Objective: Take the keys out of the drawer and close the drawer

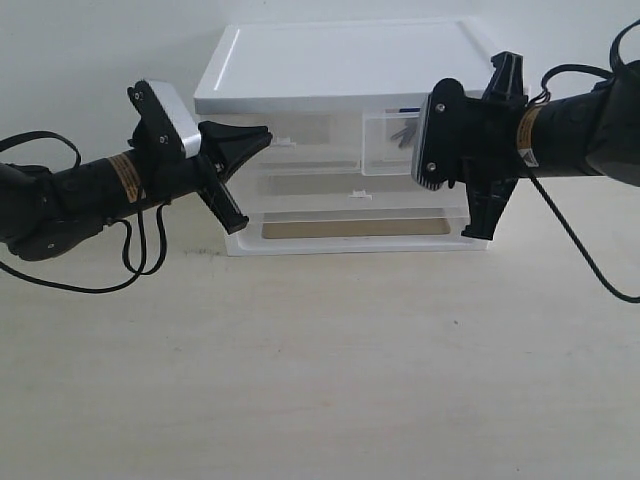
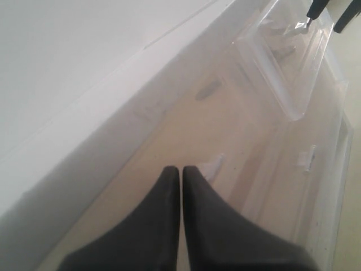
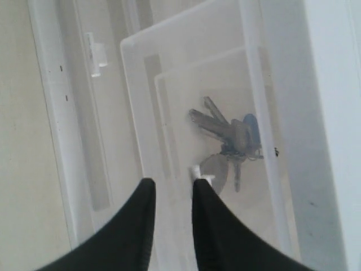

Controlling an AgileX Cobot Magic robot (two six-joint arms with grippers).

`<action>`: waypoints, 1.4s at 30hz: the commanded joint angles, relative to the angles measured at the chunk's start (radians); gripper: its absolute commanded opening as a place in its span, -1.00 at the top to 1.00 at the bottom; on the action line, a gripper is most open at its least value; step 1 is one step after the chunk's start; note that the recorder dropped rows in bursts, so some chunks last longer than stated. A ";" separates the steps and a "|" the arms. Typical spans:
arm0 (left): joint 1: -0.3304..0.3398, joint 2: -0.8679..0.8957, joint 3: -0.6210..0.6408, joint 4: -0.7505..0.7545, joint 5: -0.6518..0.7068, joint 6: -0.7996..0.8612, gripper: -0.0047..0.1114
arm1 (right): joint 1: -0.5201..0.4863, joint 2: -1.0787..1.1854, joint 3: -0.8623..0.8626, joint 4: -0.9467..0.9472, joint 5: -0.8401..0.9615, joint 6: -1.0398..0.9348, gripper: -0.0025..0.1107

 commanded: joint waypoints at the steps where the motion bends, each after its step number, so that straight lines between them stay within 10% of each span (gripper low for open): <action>1: -0.006 0.024 -0.022 -0.103 0.121 -0.011 0.84 | -0.007 -0.006 -0.006 0.003 -0.010 -0.030 0.60; 35: -0.006 0.024 -0.022 -0.103 0.117 -0.011 0.84 | -0.006 0.077 -0.046 0.043 -0.004 -0.106 0.61; 42: -0.006 0.024 -0.022 -0.103 0.117 -0.011 0.84 | -0.006 0.077 -0.046 0.046 0.039 -0.106 0.96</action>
